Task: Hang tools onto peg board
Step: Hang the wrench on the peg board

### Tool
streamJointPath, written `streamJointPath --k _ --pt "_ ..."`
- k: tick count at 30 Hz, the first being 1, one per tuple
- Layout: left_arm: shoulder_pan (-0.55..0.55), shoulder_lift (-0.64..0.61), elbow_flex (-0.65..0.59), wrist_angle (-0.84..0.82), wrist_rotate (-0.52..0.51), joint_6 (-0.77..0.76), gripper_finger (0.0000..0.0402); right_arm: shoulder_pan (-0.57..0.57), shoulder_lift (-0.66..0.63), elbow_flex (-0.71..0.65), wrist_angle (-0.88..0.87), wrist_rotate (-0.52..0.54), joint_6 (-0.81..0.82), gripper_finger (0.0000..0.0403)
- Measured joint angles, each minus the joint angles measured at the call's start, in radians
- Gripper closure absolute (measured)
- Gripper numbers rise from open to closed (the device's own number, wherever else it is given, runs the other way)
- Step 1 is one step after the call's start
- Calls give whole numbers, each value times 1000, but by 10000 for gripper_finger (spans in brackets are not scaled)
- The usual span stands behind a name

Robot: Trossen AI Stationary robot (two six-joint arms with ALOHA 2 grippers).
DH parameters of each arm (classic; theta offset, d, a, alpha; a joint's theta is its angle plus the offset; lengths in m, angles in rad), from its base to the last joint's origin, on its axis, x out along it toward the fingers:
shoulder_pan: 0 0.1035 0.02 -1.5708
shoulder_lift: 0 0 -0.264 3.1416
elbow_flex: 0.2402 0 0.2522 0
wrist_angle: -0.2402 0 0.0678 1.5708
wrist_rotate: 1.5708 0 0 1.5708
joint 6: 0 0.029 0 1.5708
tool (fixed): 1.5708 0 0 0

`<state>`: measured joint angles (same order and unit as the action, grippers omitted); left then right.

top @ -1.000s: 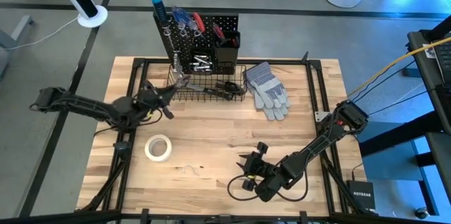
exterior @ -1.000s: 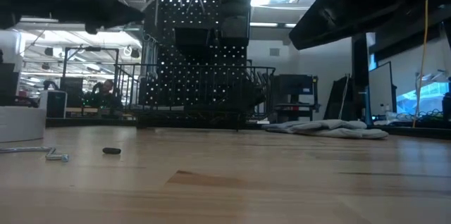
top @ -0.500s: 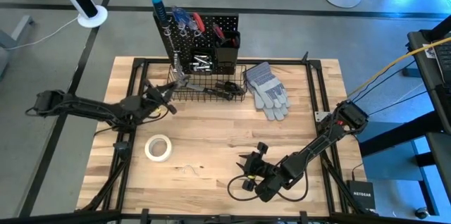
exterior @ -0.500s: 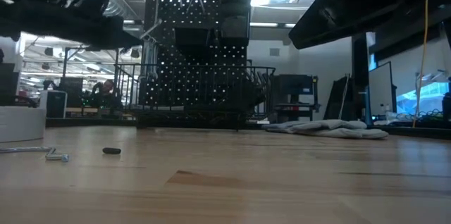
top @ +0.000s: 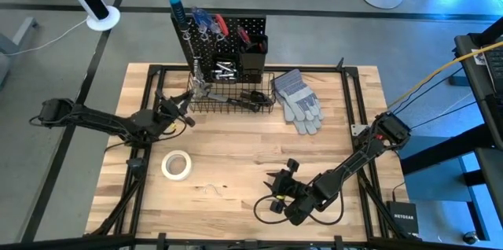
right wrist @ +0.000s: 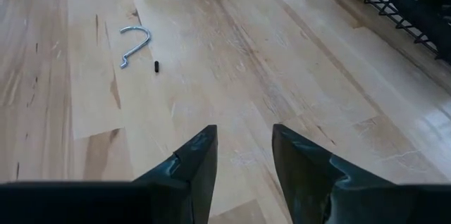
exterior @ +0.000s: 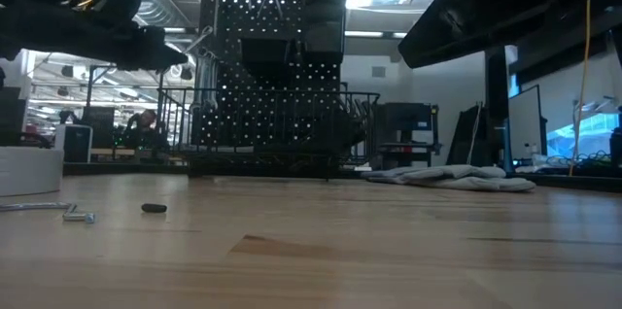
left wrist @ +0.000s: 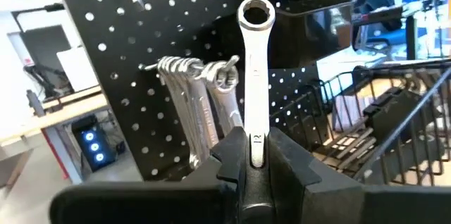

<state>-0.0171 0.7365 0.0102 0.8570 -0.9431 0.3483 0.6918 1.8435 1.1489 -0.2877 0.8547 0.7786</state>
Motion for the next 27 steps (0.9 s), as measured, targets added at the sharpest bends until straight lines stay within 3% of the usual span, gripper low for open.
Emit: streamJointPath --k 8,16,20,27 --pt "-74 -17 2 -8 -161 53 372 1 0 0 0 -9 2 260" --pt "-130 -17 2 -29 -185 81 371 1 0 0 0 -9 2 260" --pt "-129 -17 3 -81 -249 47 371 0 0 0 0 -10 2 260" --pt "-129 -16 3 -98 -248 34 371 0 0 0 -1 -10 2 260"
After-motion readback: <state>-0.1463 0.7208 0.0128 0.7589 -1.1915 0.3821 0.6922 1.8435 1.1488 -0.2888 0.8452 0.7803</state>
